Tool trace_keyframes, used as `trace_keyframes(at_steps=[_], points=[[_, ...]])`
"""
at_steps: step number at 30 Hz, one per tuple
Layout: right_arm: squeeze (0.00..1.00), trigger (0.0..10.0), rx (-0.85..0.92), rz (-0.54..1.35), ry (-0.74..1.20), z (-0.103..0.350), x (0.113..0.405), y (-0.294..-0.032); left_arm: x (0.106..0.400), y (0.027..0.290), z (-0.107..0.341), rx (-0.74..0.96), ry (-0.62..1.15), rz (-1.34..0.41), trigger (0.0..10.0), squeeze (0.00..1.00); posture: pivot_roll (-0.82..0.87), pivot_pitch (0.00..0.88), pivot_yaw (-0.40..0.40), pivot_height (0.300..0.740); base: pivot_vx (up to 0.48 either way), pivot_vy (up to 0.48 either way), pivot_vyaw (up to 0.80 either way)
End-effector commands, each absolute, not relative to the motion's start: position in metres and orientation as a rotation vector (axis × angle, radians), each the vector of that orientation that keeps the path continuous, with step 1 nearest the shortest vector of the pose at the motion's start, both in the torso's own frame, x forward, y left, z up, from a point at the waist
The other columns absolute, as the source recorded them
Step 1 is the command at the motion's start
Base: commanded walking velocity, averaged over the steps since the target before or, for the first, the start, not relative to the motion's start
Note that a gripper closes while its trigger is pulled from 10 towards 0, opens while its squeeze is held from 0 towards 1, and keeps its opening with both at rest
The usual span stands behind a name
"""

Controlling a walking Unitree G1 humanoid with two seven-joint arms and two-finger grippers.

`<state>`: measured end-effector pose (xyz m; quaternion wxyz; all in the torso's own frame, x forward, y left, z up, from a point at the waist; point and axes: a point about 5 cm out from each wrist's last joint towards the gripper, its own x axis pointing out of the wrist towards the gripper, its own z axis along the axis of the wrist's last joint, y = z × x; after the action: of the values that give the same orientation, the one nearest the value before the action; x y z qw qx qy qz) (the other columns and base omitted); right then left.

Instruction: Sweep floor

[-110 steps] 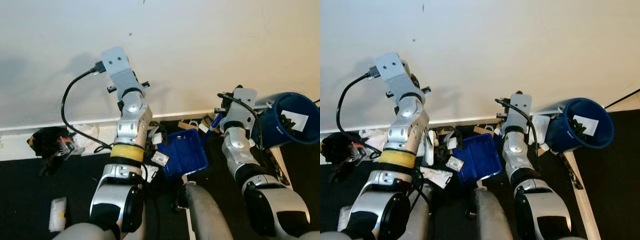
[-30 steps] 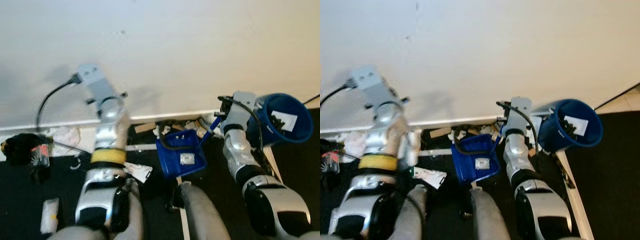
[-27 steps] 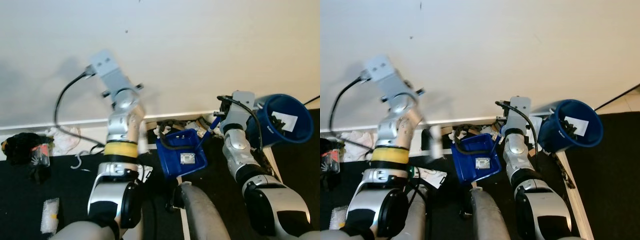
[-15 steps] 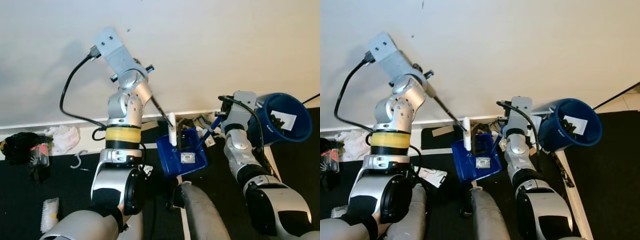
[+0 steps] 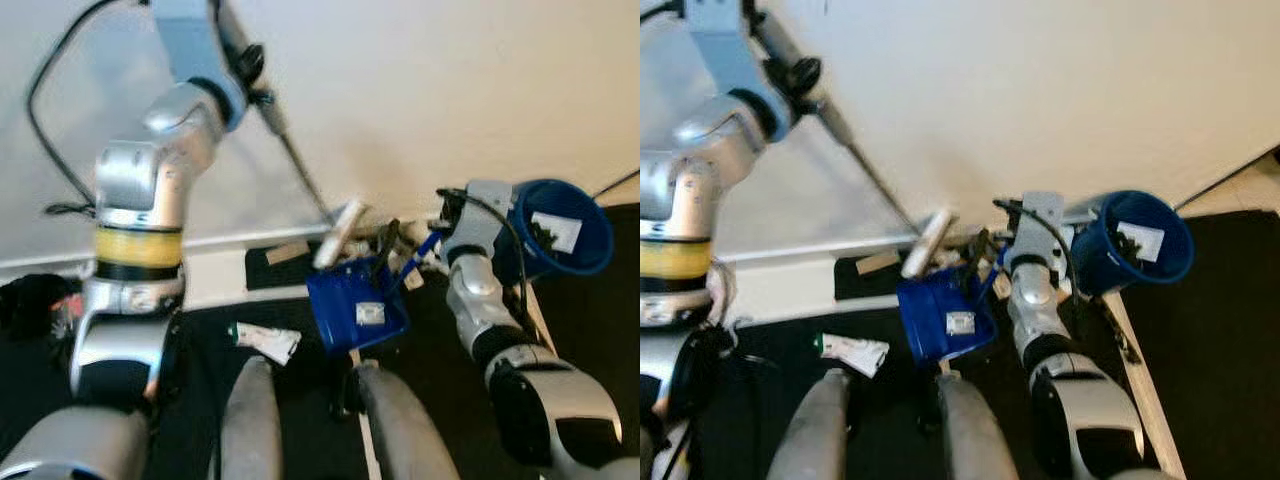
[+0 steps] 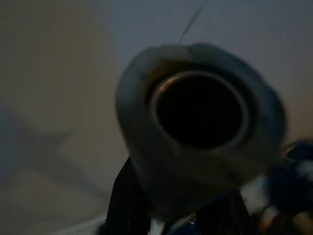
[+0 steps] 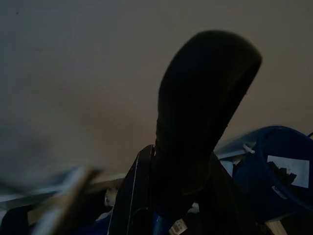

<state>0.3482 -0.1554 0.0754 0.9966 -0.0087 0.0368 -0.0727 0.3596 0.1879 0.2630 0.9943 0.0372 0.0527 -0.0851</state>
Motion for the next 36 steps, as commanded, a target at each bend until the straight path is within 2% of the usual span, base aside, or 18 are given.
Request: trace_keyframes(at_steps=[1, 2, 4, 6, 9, 14, 17, 20, 29, 36], points=[[0.00, 10.0, -0.028, -0.193, 0.217, 0.046, 0.331, -0.170, 0.351, 0.217, 0.253, 0.226, 0.137, -0.087, 10.0, 0.00, 0.14, 0.124, -0.142, 0.740, 0.000, 0.000, 0.00], [0.00, 10.0, -0.028, -0.193, 0.217, 0.046, 0.331, -0.170, 0.351, 0.217, 0.253, 0.226, 0.137, -0.087, 10.0, 0.00, 0.14, 0.124, -0.142, 0.740, 0.000, 0.000, 0.00], [0.00, 10.0, 0.081, -0.211, 0.228, 0.045, 0.331, -0.174, 0.343, 0.249, 0.235, 0.313, 0.165, 0.033, 10.0, 0.00, 0.15, 0.100, -0.141, 0.740, 0.000, 0.000, 0.00], [0.00, 10.0, 0.137, -0.214, 0.231, 0.044, 0.331, -0.175, 0.340, 0.258, 0.229, 0.333, 0.171, 0.065, 10.0, 0.00, 0.15, 0.095, -0.141, 0.740, 0.000, 0.000, 0.00], [0.00, 10.0, 0.361, -0.210, 0.205, 0.047, 0.333, -0.177, 0.333, 0.279, 0.208, 0.423, 0.159, 0.156, 10.0, 0.00, 0.16, 0.062, -0.137, 0.740, 0.000, 0.000, 0.00], [0.00, 10.0, 0.441, -0.207, 0.140, 0.056, 0.337, -0.186, 0.327, 0.287, 0.195, 0.410, 0.144, 0.208, 10.0, 0.00, 0.16, 0.033, -0.124, 0.740, 0.000, 0.000, 0.00], [0.00, 10.0, 0.515, -0.221, 0.045, 0.070, 0.342, -0.203, 0.321, 0.288, 0.199, 0.325, 0.067, 0.252, 10.0, 0.00, 0.16, 0.014, -0.113, 0.740, 0.000, 0.000, 0.00], [0.00, 10.0, 0.573, -0.222, -0.047, 0.083, 0.345, -0.216, 0.316, 0.290, 0.199, 0.311, 0.040, 0.269, 10.0, 0.00, 0.16, 0.009, -0.101, 0.740, 0.000, 0.000, 0.00], [0.00, 10.0, 0.632, -0.159, -0.142, 0.093, 0.347, -0.218, 0.301, 0.294, 0.173, 0.340, 0.108, 0.267, 10.0, 0.00, 0.17, 0.000, -0.097, 0.740, 0.000, 0.000, 0.00], [0.00, 10.0, 0.654, -0.147, -0.147, 0.091, 0.347, -0.215, 0.299, 0.292, 0.173, 0.324, 0.100, 0.272, 10.0, 0.00, 0.17, 0.000, -0.099, 0.740, 0.000, 0.000, 0.00]])
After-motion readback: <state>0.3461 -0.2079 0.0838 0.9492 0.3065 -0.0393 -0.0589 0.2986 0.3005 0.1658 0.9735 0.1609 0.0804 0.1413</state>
